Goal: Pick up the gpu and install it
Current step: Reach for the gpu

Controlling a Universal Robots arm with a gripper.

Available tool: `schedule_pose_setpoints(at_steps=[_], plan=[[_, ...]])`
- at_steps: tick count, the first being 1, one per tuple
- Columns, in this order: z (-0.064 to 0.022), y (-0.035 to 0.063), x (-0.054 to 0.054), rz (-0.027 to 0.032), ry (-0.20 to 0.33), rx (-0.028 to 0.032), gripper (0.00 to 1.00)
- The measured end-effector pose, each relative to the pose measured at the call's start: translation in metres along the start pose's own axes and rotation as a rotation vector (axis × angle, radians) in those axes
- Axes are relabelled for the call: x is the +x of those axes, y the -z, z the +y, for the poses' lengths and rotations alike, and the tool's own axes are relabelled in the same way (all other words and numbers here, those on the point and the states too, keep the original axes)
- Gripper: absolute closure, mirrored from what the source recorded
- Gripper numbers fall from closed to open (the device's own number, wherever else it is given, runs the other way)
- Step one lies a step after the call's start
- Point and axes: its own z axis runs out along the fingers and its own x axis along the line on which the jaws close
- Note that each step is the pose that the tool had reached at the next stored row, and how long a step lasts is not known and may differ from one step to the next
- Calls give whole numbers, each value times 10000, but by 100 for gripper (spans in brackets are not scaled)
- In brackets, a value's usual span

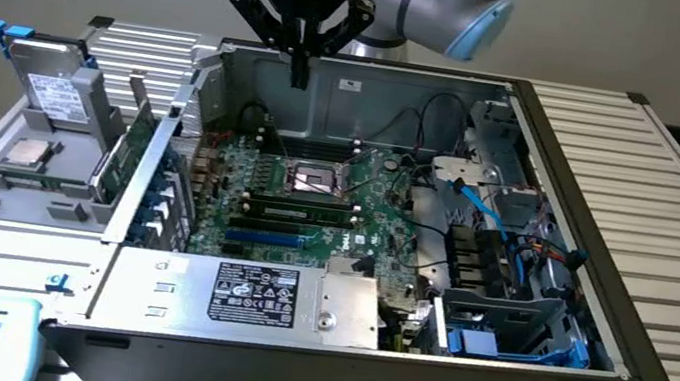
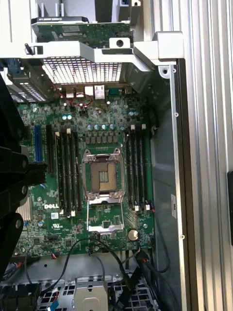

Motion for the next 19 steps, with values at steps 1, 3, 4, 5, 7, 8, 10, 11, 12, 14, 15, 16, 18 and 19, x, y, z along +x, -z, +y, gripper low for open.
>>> schedule_pose_setpoints(at_steps=[1, 3, 4, 5, 7, 8, 10, 11, 12, 14, 15, 16, 18, 19], plan=[[0, 0, 0, 1, 0, 0, 88], [0, 0, 0, 1, 0, 0, 88], [0, 0, 0, 0, 0, 0, 88], [0, 0, 0, 0, 0, 0, 88], [-1, 1, 24, 1, -1, -4, 88], [-3, 2, 53, 1, 0, -4, 88], [-7, 2, 114, 1, -1, -10, 88], [-9, 3, 144, 1, -1, -16, 88], [-11, 4, 177, 2, 0, -24, 88], [-15, 5, 239, 3, 0, -39, 88], [-16, 6, 271, 3, -1, -43, 88], [-17, 7, 299, 3, -2, -45, 88], [-17, 7, 353, 3, -1, -49, 88], [-17, 8, 379, 4, 0, -50, 87]])
